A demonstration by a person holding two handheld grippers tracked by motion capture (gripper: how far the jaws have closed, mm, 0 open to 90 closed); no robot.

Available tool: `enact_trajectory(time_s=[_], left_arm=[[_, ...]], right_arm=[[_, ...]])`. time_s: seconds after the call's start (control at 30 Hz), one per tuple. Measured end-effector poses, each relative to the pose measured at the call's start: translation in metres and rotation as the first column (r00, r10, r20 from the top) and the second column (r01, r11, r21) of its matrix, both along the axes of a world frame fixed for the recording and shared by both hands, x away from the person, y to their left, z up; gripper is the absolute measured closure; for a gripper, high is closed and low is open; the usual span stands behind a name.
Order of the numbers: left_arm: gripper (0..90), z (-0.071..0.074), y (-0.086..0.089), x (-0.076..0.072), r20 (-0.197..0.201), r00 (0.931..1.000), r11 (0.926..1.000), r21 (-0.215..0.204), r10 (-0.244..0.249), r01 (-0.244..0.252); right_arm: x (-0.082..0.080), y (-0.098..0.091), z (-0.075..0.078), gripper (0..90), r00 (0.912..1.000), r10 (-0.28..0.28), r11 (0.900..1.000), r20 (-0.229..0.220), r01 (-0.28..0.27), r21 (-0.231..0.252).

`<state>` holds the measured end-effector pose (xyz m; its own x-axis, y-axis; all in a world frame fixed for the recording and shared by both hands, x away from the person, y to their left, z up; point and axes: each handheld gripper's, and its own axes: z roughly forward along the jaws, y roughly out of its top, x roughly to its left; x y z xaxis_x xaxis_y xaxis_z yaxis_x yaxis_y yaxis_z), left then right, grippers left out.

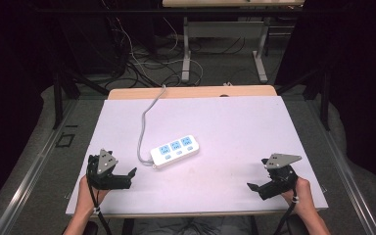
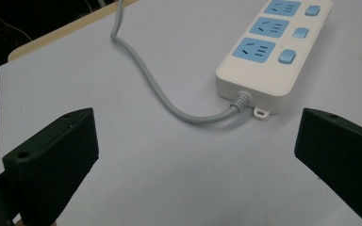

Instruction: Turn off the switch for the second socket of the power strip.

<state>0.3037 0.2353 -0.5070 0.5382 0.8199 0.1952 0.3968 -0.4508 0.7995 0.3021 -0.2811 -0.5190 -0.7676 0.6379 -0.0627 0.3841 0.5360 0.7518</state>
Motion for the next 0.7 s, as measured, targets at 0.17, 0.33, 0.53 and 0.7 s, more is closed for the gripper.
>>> enact_trajectory(time_s=[0.17,0.33,0.53,0.7], left_arm=[[0.1,0.001,-0.002,0.004,-0.004,1.0000,1.0000,0.000,0.004,-0.004],[0.1,0.001,-0.008,0.010,-0.003,1.0000,1.0000,0.000,0.001,-0.001],[0.1,-0.001,-0.017,0.019,-0.002,0.9999,0.9998,0.019,-0.010,0.010],[0.1,-0.001,-0.022,0.027,-0.009,0.9999,0.9998,0.013,-0.013,0.014]], right_arm=[[0.001,0.000,0.000,0.0,0.9998,0.019,0.9997,-0.004,-0.019,-0.015],[0.000,0.000,0.000,0.0,1.0000,0.005,0.9998,-0.004,-0.005,-0.021],[0.001,-0.001,0.000,0.0,0.9999,0.008,0.9997,-0.007,-0.008,-0.025],[0.002,-0.001,0.000,0.0,1.0000,0.009,0.9996,-0.003,-0.009,-0.028]])
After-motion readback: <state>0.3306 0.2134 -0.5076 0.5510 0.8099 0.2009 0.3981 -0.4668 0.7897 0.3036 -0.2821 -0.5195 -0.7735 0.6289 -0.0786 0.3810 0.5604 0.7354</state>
